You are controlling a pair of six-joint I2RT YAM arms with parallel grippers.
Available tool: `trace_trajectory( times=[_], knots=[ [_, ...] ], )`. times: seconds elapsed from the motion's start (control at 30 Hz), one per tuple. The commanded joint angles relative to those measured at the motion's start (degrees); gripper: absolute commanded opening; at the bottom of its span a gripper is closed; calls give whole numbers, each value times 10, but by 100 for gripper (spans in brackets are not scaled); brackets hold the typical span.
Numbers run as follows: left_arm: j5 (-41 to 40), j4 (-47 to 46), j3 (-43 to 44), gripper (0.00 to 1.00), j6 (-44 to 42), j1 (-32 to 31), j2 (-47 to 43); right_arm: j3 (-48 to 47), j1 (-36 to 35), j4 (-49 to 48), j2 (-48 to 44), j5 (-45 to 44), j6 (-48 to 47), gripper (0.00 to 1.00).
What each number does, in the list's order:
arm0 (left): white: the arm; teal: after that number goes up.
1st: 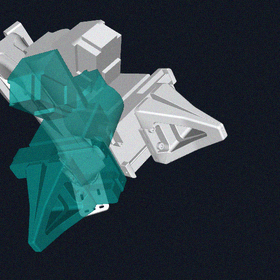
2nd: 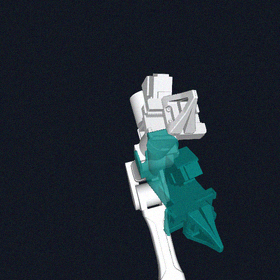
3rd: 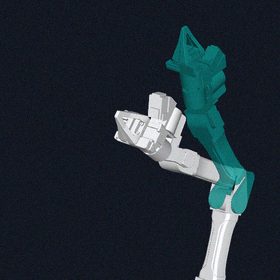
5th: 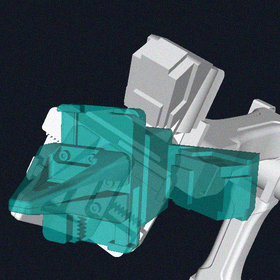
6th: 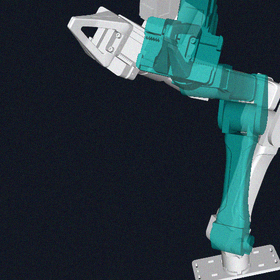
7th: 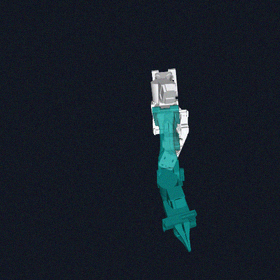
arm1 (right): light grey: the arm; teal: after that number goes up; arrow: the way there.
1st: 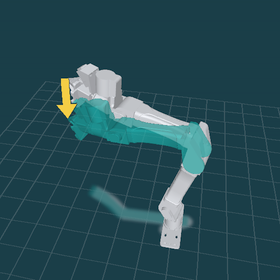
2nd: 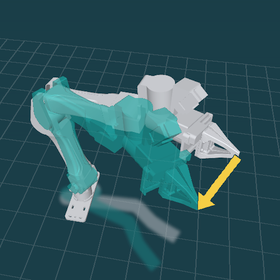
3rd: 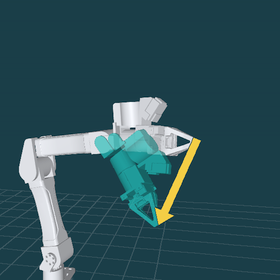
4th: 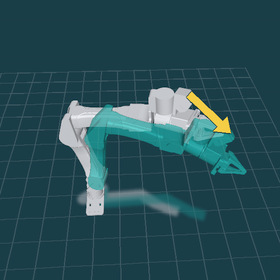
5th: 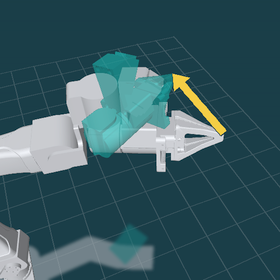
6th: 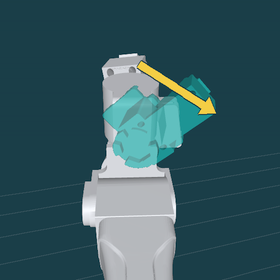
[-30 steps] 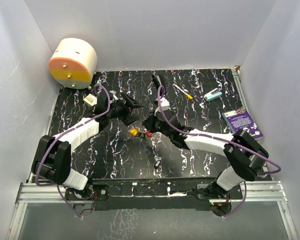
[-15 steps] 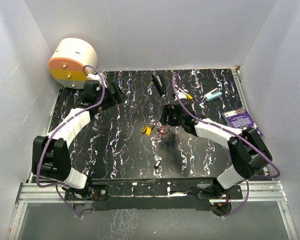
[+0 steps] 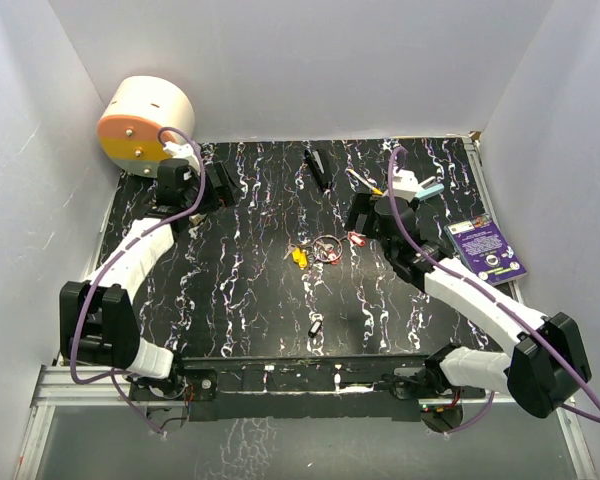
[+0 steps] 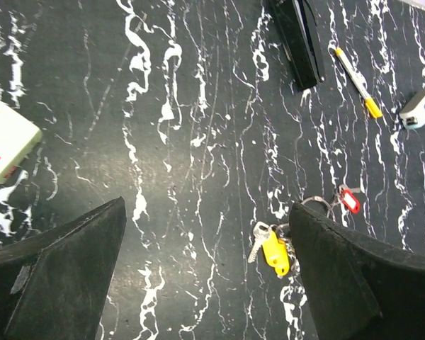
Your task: Put the keys on the keyring
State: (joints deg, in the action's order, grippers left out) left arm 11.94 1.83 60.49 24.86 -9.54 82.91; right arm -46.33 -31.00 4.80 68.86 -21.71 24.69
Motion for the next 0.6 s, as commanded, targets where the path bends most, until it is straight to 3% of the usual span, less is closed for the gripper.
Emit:
trace_trajectory(
  times=[0.0,0.23,0.43,0.57],
  knots=[
    [-26,-7,5,97,-26,15,-42,-26,2,34,-17,-114,14,98],
    [-35,-6,7,97,-39,24,-42,-27,3,60,-28,-123,19,98],
    [-44,-7,6,97,-39,23,-37,-17,2,42,-49,-59,11,98],
    [-39,-10,0,97,-35,24,-37,-15,3,43,-66,-66,-3,98]
  ],
)
